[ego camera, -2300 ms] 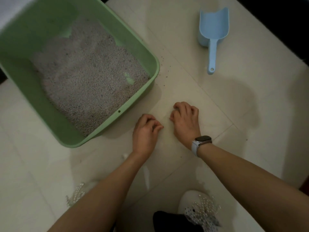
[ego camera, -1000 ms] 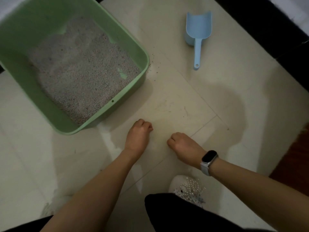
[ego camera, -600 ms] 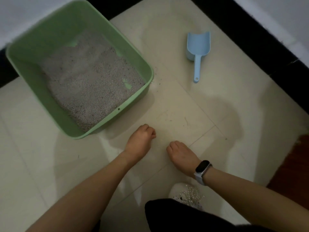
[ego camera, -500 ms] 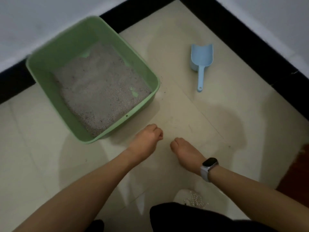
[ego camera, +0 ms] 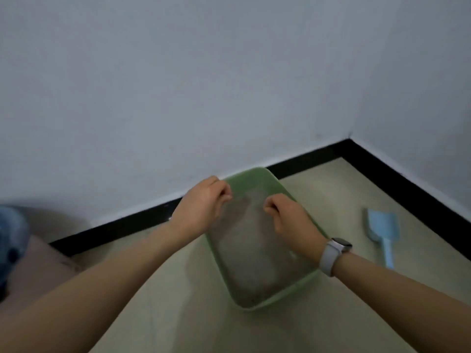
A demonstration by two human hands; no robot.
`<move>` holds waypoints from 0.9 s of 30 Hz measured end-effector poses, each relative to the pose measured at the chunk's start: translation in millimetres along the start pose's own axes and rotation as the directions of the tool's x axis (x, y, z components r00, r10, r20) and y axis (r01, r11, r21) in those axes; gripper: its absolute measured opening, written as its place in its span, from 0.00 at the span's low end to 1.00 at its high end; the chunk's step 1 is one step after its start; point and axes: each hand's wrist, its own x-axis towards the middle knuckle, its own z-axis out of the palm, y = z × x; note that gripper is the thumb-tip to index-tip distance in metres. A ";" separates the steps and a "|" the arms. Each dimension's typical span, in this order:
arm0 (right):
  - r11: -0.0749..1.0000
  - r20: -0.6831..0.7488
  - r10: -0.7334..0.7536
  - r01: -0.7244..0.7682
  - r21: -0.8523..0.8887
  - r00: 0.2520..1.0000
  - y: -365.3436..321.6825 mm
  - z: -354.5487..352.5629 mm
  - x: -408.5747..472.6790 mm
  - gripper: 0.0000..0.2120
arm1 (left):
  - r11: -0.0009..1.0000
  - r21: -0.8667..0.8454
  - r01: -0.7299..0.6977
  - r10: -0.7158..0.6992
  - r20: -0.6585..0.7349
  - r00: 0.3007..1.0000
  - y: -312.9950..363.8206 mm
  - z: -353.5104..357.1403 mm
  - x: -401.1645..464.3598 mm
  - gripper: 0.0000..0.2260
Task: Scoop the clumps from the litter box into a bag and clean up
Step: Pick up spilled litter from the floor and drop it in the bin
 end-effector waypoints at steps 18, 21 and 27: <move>0.868 0.496 -0.450 0.495 0.044 0.743 -378.9 335.5 121.1 0.14 | 0.371 0.200 0.907 -0.888 -0.207 0.410 -288.3 -213.6 -262.2 0.18; 0.777 0.696 -0.342 0.606 -0.169 0.632 -372.9 349.0 124.8 0.21 | 0.330 0.290 0.899 -0.921 -0.110 0.373 -295.0 -205.0 -265.5 0.24; 0.811 0.602 -0.369 0.562 -0.164 0.708 -310.2 280.5 123.7 0.18 | 0.486 0.202 0.850 -0.817 -0.242 0.524 -261.1 -175.0 -221.4 0.18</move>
